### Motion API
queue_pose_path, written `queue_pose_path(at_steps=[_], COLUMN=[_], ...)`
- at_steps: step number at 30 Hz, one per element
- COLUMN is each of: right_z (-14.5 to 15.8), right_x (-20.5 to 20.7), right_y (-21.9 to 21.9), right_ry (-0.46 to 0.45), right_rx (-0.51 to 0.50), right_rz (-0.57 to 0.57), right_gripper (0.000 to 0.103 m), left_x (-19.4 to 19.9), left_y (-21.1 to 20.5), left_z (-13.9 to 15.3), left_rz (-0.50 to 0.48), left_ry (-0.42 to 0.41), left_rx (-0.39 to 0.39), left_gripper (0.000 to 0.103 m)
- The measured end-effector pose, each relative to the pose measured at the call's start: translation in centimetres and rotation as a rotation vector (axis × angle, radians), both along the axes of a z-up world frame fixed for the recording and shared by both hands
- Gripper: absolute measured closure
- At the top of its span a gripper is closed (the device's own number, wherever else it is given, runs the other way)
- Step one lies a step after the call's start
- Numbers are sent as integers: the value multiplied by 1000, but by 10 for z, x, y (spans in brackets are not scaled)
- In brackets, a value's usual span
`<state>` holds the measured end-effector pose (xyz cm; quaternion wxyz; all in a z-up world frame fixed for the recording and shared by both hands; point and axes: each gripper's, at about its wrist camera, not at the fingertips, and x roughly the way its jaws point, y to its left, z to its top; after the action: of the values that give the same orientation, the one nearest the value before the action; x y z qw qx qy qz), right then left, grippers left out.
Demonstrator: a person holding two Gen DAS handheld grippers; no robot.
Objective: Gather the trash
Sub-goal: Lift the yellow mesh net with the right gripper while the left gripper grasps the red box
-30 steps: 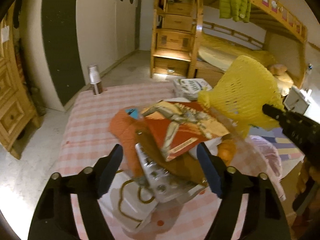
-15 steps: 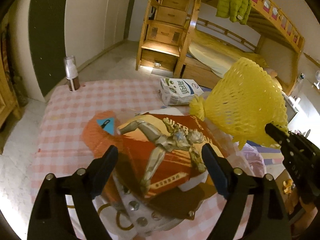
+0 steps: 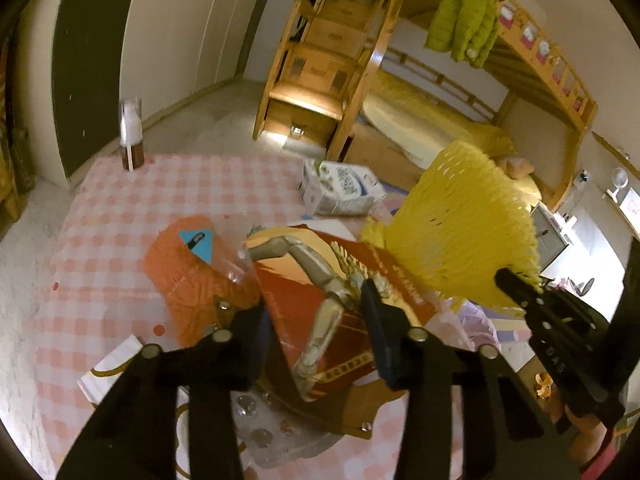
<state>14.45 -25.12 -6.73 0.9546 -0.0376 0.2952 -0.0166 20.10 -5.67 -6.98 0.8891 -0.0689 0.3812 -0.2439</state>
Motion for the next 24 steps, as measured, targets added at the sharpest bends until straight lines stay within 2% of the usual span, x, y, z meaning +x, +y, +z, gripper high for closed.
queue_pose_path(at_steps=[3,4,8,13,16,20,24], right_z=[1,1,1,9,18,28,30], right_x=[-4,-4,-8,-19,-33,-57,-81], right_y=[-2,-3,-5,-13,-26,-55,-92], right_ry=[-8,-7,-9,-62,-127,-206,-252], right_rx=[7,12,24,32,48,99,150], right_rz=[-7,-10,-15,-62,-127,-243,-370], right_gripper=[95,95,95,95,95,95,95], left_x=[-14,-19,-32,-40,-50,-64,-70], left_y=[-2,-3,-9,-25,-42,-64,-88], left_z=[11,15,30,35,41,47,49], left_rz=[-12,-16,-37,-77,-118,-182,-229], left_ry=[-66,-98,-194,-234,-292,-357,-390], left_rx=[-1,3,0,-4,-15,-31,-49], left_gripper=[74,83,90,99,103,103,103])
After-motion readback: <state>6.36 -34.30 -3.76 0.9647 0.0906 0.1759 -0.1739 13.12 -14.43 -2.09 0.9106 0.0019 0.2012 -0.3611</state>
